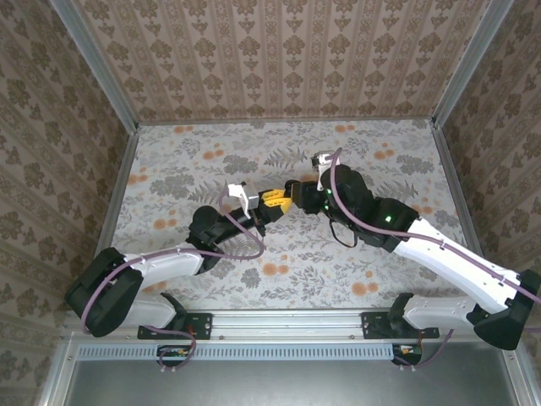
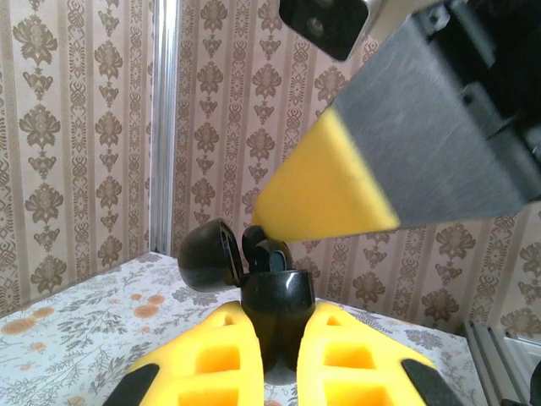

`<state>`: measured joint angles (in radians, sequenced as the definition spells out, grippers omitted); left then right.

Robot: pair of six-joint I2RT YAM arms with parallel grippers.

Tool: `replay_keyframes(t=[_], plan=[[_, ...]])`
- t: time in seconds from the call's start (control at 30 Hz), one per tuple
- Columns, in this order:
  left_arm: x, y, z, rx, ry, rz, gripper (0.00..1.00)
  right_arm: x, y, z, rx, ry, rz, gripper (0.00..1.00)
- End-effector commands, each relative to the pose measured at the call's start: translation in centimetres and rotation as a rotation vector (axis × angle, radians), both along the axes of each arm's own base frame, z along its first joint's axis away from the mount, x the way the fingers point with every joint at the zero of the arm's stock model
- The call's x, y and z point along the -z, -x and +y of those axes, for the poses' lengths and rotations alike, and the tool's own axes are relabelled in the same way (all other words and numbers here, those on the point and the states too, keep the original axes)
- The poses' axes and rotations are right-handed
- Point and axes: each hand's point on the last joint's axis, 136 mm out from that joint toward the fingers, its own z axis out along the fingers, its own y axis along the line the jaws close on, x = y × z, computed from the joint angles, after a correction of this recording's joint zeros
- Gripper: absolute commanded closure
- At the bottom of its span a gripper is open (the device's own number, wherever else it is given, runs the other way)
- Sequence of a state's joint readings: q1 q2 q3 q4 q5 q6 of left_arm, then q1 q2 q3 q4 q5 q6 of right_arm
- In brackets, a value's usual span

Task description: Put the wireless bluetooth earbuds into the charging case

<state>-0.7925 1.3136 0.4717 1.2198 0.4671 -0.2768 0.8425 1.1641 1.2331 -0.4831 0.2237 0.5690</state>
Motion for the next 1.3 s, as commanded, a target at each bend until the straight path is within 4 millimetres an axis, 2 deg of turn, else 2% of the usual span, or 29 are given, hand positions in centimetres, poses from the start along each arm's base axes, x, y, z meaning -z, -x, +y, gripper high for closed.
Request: replay_keyframes(t=[0.0,0.17,0.33,0.47,0.8,1.27], plan=[[-2.1,0.9,0.2,0.025,0.051,-0.051,1.00,-1.1,1.0,0.8,-0.064,-0.063,0.077,0.60],[-2.1,1.1,0.2,0.030,0.051,-0.052,1.00,-1.6,1.3,1.5,-0.100,-0.116,0.123,0.55],[-2.3,1.4,0.4,0.036,0.054,-0.055,1.00,-2.1,1.3,0.8,-0.080,-0.143,0.131,0.55],[-2.2,1.8,0.4,0.057,0.049,-0.059,1.00,-2.3,1.1,-0.2,-0.069,-0.164,0.139,0.63],[-2.5,2.4,0.0,0.105,0.048,-0.066,1.00,-1.4,0.7,-0.5,-0.084,-0.199,0.192,0.72],[-2.9,2.5,0.1,0.107,0.055,-0.076,1.00,0.9,0.9,-1.0,-0.084,-0.165,0.256,0.76]])
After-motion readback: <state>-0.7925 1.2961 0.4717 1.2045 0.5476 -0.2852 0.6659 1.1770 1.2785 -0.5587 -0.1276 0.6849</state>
